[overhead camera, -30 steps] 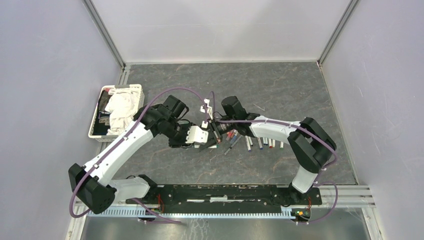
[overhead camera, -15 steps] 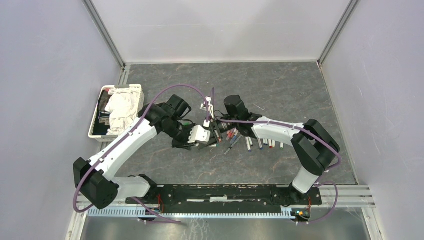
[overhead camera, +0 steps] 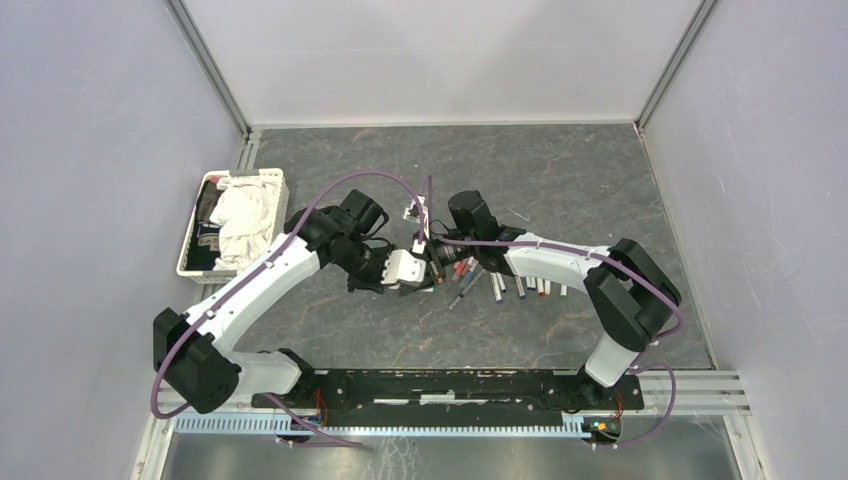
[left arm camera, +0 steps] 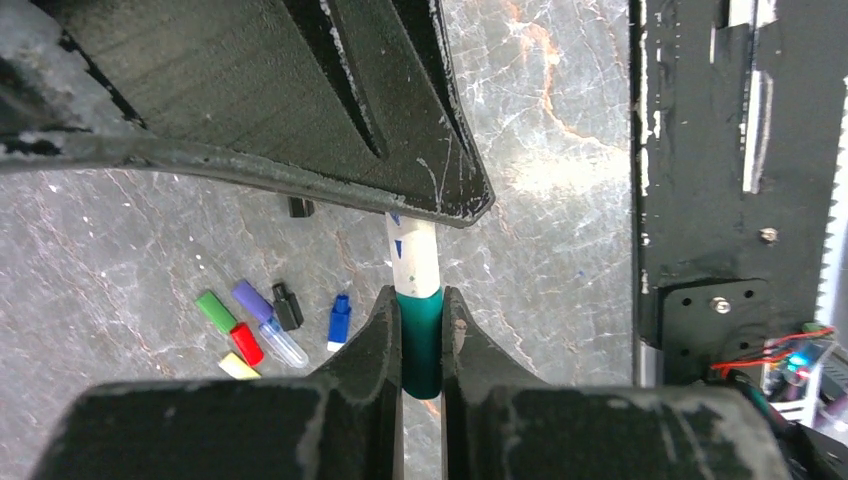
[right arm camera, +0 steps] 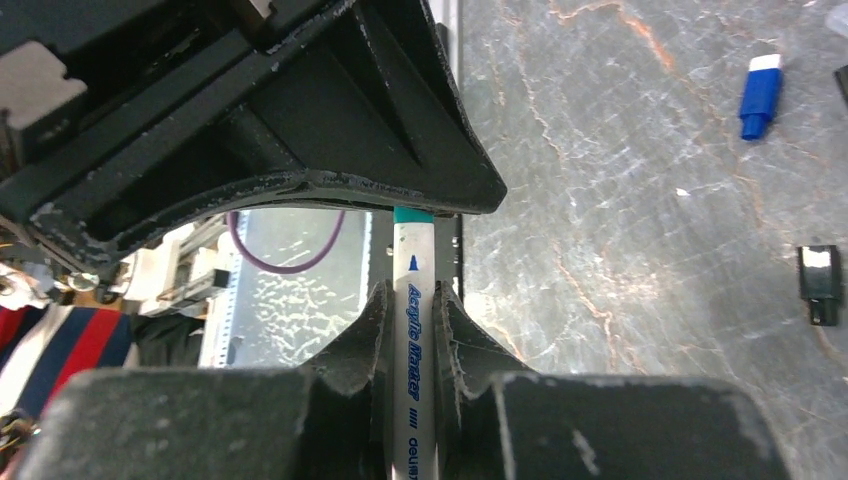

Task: Open the pen caps
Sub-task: Open the pen cap from the pen, then place the pen cap at the center of the board.

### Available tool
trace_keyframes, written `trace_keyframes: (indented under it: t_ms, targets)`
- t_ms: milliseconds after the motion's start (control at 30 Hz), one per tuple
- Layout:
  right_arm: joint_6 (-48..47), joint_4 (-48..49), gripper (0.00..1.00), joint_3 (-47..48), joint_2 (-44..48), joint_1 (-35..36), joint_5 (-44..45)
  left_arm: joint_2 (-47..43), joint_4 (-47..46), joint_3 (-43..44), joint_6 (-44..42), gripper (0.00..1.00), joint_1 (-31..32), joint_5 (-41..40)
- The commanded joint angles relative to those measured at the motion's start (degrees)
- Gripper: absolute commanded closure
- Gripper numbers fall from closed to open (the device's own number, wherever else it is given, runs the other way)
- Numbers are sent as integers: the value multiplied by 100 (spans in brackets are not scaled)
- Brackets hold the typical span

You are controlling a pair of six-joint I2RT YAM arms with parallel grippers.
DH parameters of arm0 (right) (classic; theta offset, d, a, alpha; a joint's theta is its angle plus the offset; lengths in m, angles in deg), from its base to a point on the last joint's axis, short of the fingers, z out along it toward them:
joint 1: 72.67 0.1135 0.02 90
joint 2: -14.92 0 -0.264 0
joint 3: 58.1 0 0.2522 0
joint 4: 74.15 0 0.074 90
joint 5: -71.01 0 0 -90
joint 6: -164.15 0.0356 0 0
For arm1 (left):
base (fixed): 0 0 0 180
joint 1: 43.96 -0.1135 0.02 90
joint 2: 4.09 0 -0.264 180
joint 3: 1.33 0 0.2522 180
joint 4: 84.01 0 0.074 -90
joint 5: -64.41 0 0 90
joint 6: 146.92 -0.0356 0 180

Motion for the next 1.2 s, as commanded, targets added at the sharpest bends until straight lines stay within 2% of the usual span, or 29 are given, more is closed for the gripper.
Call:
trace_keyframes:
  t_ms: [0, 67, 200, 267, 400, 500, 600, 733, 900, 1100, 1167]
  targets:
    - [-997, -1003, 100, -287, 406, -127, -26, -36, 194, -222, -734, 98, -189, -1169]
    - [-1161, -1085, 100, -566, 579, -219, 121, 13, 300, -206, -1091, 98, -523, -1380]
    - [-1306, -1149, 100, -1023, 900, -368, 406, 297, 644, 169, -1744, 98, -1599, -1474]
    - [-1452, -1349, 100, -1034, 966, -384, 514, 390, 700, 322, -1916, 98, -1854, -1444]
    - [-1736, -1909, 100, -781, 1031, -411, 805, 383, 394, 292, -1747, 98, -1877, -905]
    - [-1725, -1984, 100, -767, 1253, -561, 1150, 457, -130, 123, -1090, 98, -1857, -242]
    - [-1491, -2004, 100, -936, 1613, -833, 2265, 575, -1138, -302, -262, 96, -1782, 87]
    - [-1191, -1991, 100, -1372, 2156, -1190, 3777, 801, -2184, -817, 401, 93, -1523, -111]
    - [-900, -1868, 100, -1988, 2839, -1358, 5613, 1196, -3045, -1256, 728, 87, -1306, -529]
    - [-842, -1595, 100, -2364, 2936, -1399, 6464, 1782, -3576, -1383, 965, 80, -1240, -868]
    - [-850, -1399, 100, -2459, 2845, -1400, 6627, 1874, -3666, -1379, 1022, 70, -1228, -927]
